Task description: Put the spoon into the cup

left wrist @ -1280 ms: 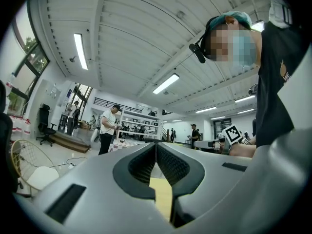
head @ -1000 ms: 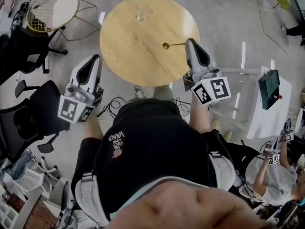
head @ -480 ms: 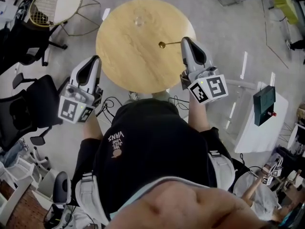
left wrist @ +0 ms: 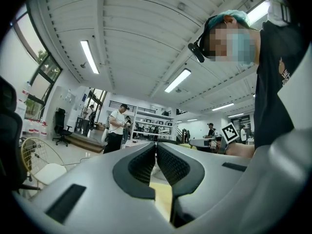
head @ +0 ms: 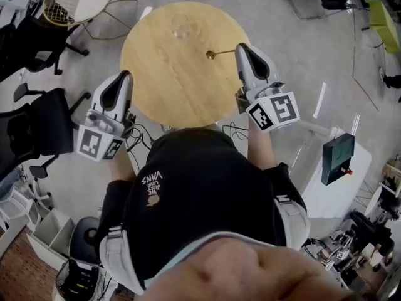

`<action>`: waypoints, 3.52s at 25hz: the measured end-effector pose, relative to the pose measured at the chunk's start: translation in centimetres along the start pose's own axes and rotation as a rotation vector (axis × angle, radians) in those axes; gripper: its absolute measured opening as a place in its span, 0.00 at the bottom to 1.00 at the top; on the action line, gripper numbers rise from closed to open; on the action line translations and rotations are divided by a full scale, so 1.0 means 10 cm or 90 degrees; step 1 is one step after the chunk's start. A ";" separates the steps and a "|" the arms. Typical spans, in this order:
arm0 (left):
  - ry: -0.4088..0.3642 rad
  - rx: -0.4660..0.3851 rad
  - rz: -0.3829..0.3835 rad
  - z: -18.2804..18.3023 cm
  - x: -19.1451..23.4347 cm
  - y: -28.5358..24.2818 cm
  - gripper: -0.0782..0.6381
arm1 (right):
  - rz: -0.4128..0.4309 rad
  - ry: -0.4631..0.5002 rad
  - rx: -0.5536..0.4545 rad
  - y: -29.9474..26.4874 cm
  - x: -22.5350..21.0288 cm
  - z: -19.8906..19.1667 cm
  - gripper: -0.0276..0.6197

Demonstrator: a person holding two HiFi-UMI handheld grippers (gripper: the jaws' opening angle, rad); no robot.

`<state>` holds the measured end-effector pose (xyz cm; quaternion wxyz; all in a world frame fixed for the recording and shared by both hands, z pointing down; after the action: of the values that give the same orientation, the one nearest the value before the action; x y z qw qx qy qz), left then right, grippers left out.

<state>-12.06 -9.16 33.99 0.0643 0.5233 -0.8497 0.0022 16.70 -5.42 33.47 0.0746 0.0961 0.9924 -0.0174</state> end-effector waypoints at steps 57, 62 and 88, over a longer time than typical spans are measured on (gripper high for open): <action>0.013 0.038 0.205 -0.28 -0.01 0.20 0.12 | 0.099 -0.030 0.059 -2.02 -0.50 -0.72 0.04; 0.016 0.043 0.217 -0.33 -0.01 0.19 0.12 | 0.106 -0.041 0.067 -2.08 -0.52 -0.85 0.04; 0.028 0.051 0.236 -0.33 0.13 0.31 0.12 | 0.111 -0.027 0.145 -2.41 -0.33 -1.36 0.04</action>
<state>-15.00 -8.65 37.61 0.0608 0.3598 -0.9292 0.0594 13.26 -28.99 47.94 0.0855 0.1897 0.9700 -0.1254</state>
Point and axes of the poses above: the fingertips, and each gripper's own axes: y backward along the fingers, x to its left, z out of its top, the point moved 3 cm from there along y, backward along the fingers, and after that the axes turned 4 degrees about -z, right-handed, at the moved point
